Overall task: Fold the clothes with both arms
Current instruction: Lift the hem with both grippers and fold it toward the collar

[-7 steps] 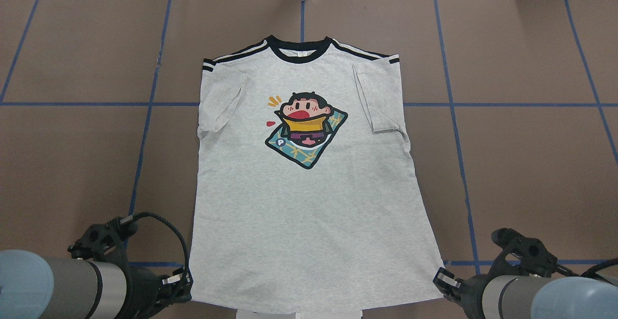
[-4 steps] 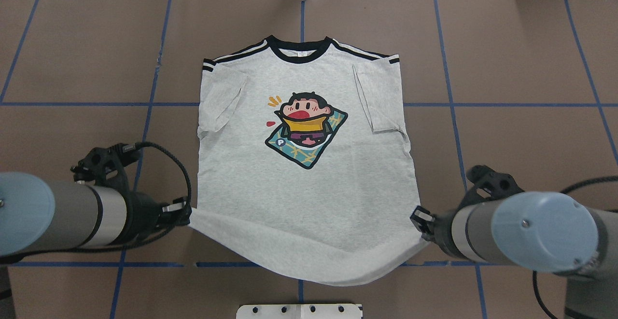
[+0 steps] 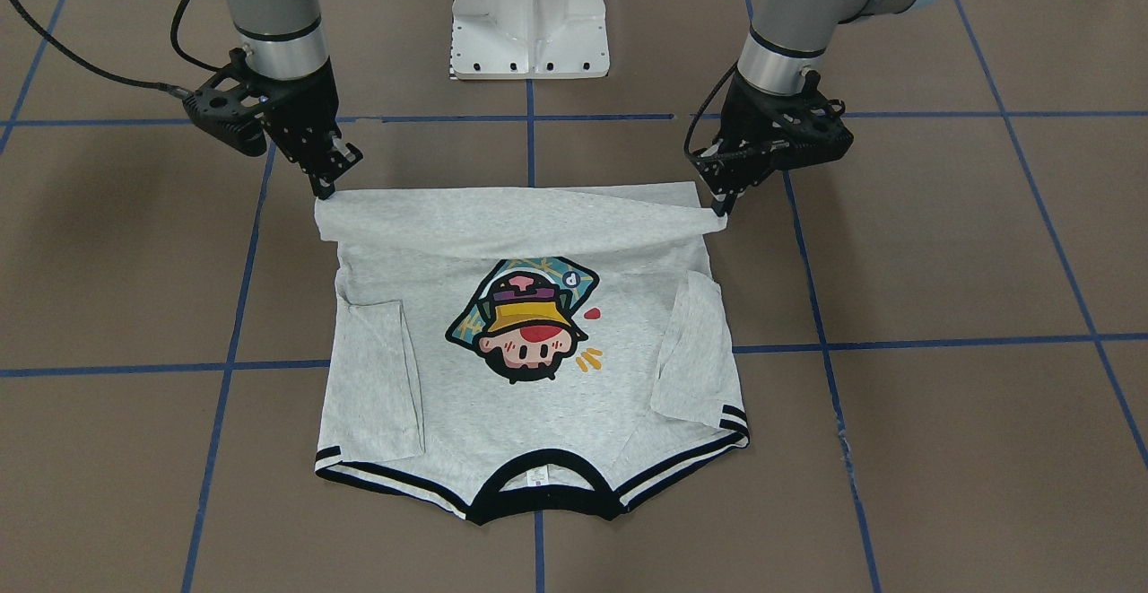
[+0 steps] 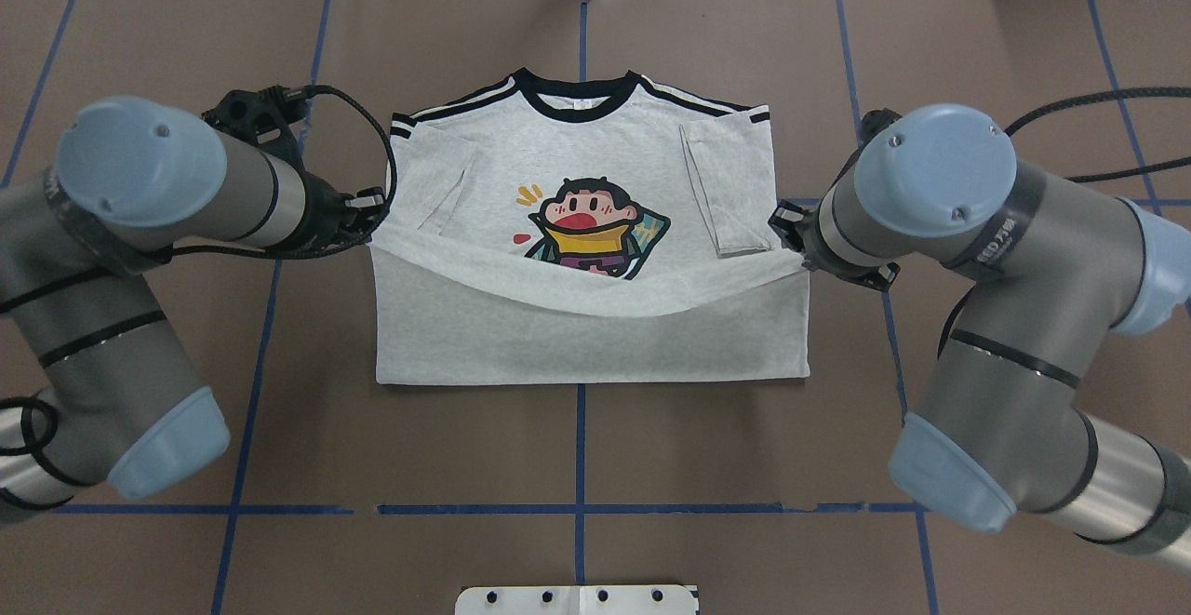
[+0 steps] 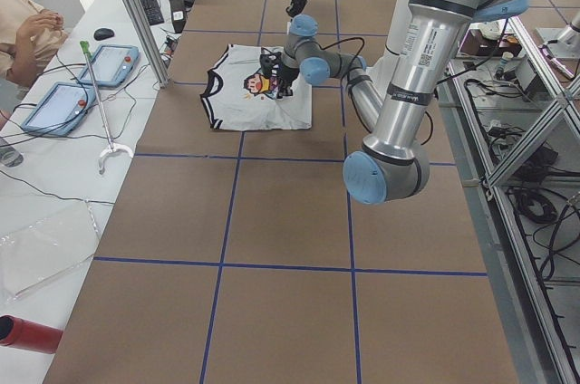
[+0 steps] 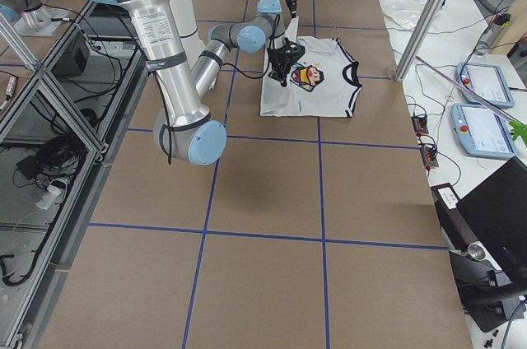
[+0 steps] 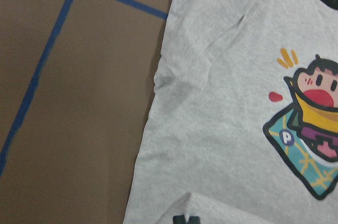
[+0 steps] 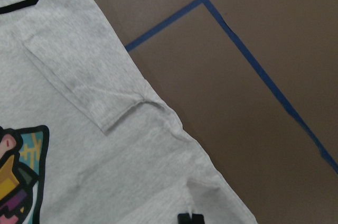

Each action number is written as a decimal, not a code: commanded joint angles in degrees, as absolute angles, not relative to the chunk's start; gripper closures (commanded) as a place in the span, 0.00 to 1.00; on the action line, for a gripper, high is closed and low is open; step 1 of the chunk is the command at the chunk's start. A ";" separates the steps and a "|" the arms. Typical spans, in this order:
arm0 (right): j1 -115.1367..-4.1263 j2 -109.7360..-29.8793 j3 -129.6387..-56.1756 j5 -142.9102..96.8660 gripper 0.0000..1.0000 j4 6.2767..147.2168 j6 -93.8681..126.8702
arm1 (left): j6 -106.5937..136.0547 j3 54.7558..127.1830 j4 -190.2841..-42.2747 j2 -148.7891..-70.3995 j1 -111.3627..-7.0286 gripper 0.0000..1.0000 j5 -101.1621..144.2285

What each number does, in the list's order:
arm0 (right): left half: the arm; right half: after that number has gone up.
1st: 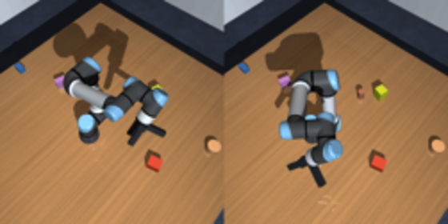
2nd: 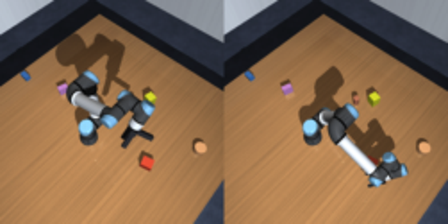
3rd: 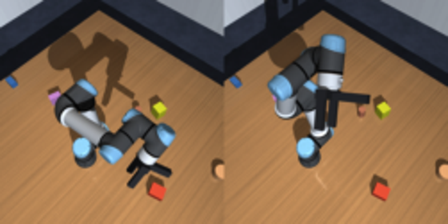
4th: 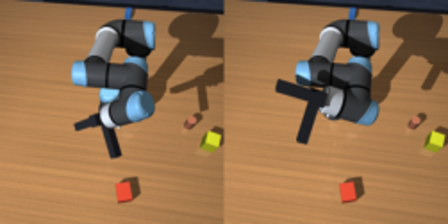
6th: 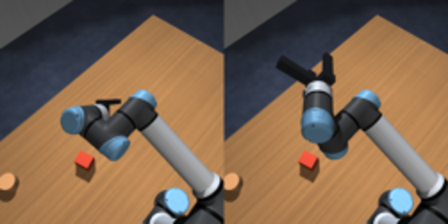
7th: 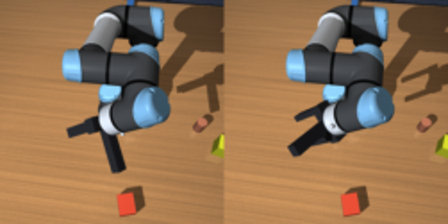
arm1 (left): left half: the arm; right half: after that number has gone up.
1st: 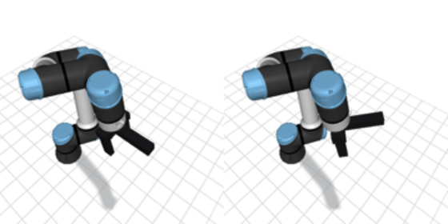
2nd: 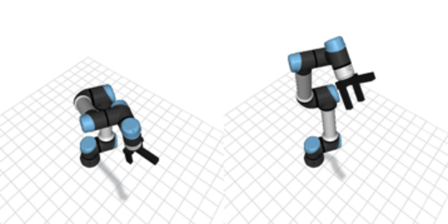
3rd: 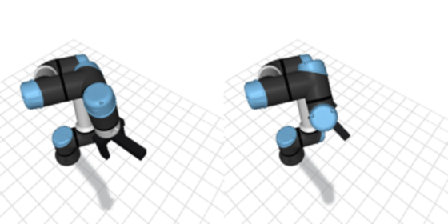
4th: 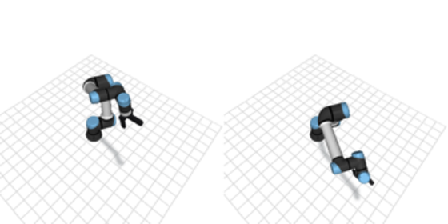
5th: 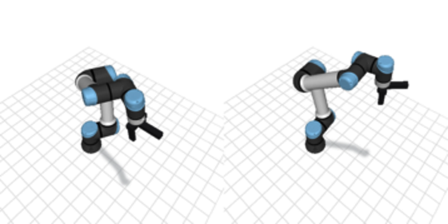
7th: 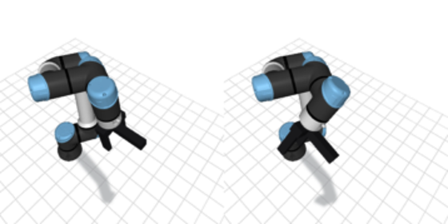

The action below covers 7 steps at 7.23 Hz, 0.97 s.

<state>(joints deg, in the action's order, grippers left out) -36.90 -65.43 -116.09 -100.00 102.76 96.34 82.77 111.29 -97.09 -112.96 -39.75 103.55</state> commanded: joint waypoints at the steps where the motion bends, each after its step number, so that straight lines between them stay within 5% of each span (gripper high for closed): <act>1: -41.91 -60.93 -109.62 -100.11 1.00 102.74 91.25 | 75.19 105.23 -98.77 -114.61 -44.47 1.00 105.91; 7: -44.73 -52.66 -84.15 -100.20 1.00 82.47 90.44 | 74.97 82.02 -123.03 -119.88 -45.00 1.00 102.15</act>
